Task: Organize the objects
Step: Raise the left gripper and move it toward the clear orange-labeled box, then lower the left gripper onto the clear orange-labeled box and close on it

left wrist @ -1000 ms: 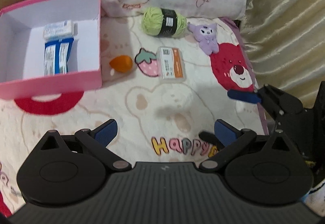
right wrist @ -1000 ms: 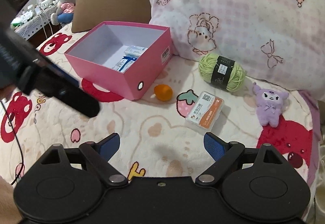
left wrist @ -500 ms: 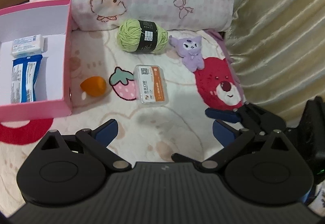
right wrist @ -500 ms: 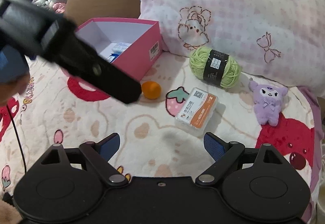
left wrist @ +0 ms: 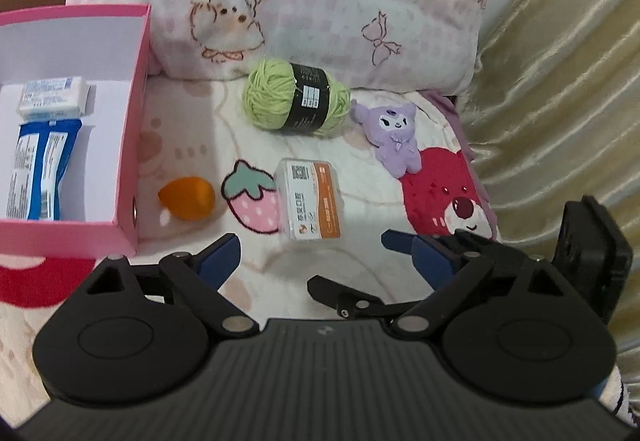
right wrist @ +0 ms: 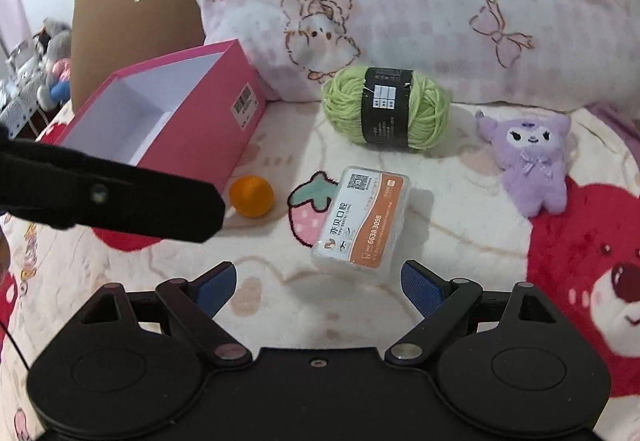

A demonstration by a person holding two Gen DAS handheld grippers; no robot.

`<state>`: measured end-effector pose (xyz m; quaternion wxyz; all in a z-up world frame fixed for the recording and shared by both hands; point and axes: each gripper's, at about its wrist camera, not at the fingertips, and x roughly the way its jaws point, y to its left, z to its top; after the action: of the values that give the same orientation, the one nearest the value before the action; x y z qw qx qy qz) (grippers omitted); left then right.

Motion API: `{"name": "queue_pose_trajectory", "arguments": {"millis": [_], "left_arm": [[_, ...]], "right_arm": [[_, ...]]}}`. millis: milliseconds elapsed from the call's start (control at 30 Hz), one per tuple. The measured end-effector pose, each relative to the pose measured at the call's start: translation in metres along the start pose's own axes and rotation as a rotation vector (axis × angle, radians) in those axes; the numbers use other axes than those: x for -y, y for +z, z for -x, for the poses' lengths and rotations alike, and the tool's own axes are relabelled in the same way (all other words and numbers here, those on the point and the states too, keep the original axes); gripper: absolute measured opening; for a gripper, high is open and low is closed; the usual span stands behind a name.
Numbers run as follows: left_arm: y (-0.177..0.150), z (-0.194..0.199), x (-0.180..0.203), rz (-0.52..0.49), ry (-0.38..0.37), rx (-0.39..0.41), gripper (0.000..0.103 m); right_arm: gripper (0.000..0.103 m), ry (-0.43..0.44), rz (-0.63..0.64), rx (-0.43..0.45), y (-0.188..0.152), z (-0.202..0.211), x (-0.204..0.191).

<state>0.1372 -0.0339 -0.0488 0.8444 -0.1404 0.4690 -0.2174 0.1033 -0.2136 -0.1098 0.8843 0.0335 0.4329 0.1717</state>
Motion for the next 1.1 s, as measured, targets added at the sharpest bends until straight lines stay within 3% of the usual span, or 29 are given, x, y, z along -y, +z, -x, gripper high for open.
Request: {"name": "queue_pose_trajectory", "arguments": {"millis": [133, 267, 300, 467, 733, 933, 1100], "left_arm": [[-0.002, -0.009, 0.000, -0.018, -0.010, 0.016, 0.087], [-0.007, -0.027, 0.004, -0.043, -0.037, 0.015, 0.075], [-0.008, -0.031, 0.005, -0.034, -0.053, 0.012, 0.069], [-0.012, -0.052, 0.006, 0.043, -0.116, -0.022, 0.065], [-0.011, -0.072, 0.001, -0.018, -0.024, -0.011, 0.061], [-0.009, -0.090, 0.006, -0.173, 0.063, 0.036, 0.048], [-0.004, -0.107, -0.005, -0.103, 0.047, 0.026, 0.038]], "right_arm": [[0.092, -0.025, -0.007, 0.051, -0.011, -0.010, 0.004], [0.091, -0.063, 0.074, 0.043, -0.017, -0.019, 0.000], [0.090, -0.068, 0.087, 0.057, -0.018, -0.018, -0.002], [0.090, -0.064, 0.117, 0.132, -0.027, -0.010, -0.014], [0.090, -0.072, 0.089, 0.149, -0.027, -0.024, -0.004], [0.090, -0.044, 0.043, 0.155, -0.026, -0.034, 0.005], [0.090, -0.016, -0.019, 0.161, -0.019, -0.043, 0.016]]}}
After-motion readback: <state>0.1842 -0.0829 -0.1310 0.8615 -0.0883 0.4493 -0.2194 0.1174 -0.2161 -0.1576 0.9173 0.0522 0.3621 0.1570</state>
